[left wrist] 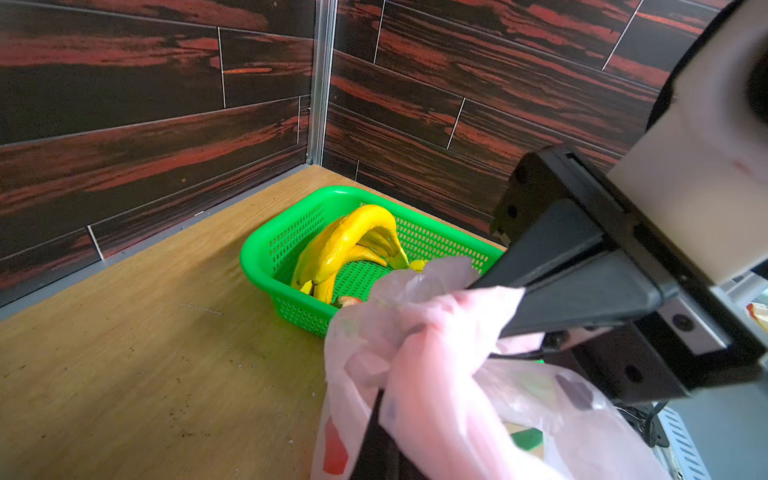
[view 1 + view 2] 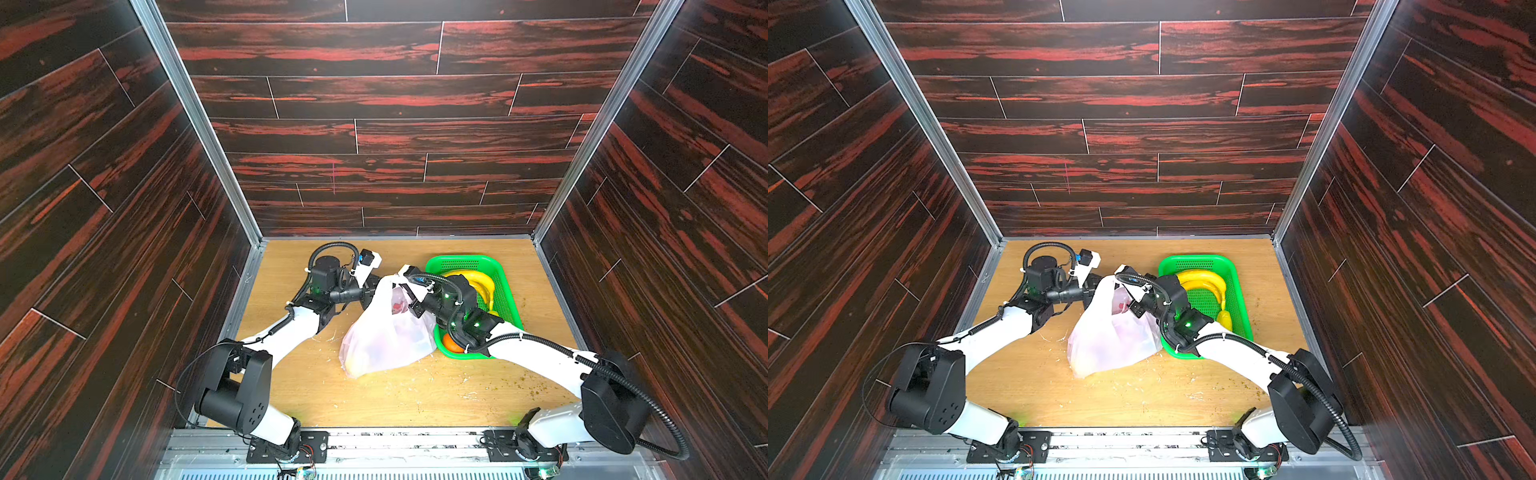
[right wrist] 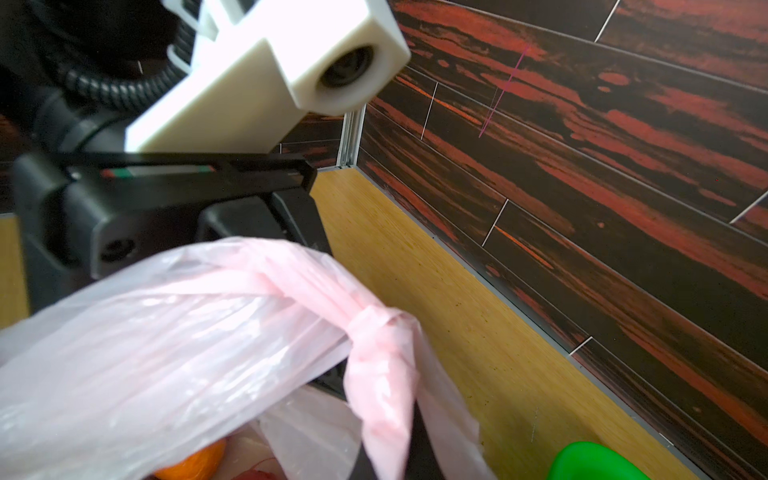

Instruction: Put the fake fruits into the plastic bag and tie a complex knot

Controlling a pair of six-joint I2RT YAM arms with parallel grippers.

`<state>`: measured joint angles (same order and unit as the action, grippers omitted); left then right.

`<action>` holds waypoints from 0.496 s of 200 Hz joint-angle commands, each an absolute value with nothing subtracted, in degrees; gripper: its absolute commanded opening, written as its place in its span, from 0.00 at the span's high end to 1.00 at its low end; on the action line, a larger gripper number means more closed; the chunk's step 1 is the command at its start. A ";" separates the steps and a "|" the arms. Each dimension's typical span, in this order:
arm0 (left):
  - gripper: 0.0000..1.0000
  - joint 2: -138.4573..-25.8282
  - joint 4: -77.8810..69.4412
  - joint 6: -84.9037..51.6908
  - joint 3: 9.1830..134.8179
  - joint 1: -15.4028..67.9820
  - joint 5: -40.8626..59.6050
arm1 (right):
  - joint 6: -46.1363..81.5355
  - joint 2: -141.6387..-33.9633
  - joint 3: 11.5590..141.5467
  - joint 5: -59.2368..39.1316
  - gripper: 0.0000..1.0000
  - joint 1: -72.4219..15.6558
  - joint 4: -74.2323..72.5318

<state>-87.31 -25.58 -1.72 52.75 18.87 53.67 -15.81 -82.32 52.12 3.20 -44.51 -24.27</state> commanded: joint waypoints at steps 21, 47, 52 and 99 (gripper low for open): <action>0.95 -87.19 -24.88 -0.63 53.43 19.11 53.92 | -14.71 -79.92 53.35 1.80 1.00 -44.78 -24.38; 0.90 -87.53 -24.86 -0.98 53.68 19.07 54.05 | -14.68 -79.89 53.32 1.58 1.00 -44.74 -24.26; 0.89 -87.57 -24.87 -1.01 53.65 19.08 54.13 | -14.68 -79.90 53.32 1.58 1.00 -44.77 -24.27; 0.76 -87.58 -24.67 -0.79 53.68 19.11 54.14 | -14.94 -79.80 53.38 1.54 1.00 -44.74 -24.26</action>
<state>-87.42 -24.82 -1.80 52.75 18.87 53.56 -15.44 -82.26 52.12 2.35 -44.53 -24.01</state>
